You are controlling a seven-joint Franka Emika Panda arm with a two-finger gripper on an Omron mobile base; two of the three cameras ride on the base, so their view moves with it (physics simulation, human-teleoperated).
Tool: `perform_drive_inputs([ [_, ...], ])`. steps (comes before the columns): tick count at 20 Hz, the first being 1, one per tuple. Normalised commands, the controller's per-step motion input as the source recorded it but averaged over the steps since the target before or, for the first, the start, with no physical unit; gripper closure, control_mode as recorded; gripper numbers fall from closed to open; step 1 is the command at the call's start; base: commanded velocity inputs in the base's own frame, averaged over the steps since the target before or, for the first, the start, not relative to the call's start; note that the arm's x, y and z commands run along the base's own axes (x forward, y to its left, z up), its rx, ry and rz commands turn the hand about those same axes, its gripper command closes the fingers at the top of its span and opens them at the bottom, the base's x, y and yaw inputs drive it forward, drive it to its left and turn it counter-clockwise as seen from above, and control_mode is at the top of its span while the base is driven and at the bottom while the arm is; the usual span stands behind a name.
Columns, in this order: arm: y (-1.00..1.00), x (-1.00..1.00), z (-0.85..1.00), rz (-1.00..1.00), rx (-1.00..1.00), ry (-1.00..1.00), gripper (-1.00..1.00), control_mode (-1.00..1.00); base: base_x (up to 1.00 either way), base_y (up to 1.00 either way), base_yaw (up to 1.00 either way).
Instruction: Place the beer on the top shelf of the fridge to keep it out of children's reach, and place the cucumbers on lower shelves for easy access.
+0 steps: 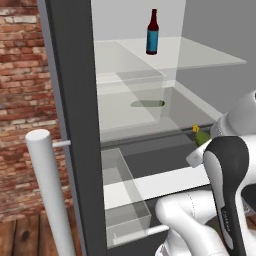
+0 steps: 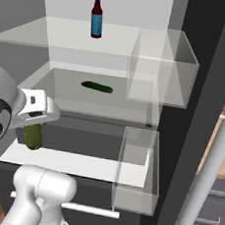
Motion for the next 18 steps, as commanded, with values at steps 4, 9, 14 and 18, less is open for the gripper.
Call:
perform_drive_inputs([
  [4, 0.0, 0.37, -0.2, 0.0, 0.0, 0.0, 1.0, -1.0, 0.1, 0.0, 0.0],
  [9, 0.0, 0.6, -0.15, 0.0, 0.0, 0.0, 1.0, -1.0, 0.0, 0.0, 0.0],
  [14, 0.0, 0.53, -0.1, 0.02, 0.0, -0.03, 1.0, -1.0, 0.0, 0.0, 0.0],
  [18, 0.0, 0.48, -0.02, 0.07, 0.0, -0.09, 1.0, -1.0, 0.0, 0.0, 0.0],
])
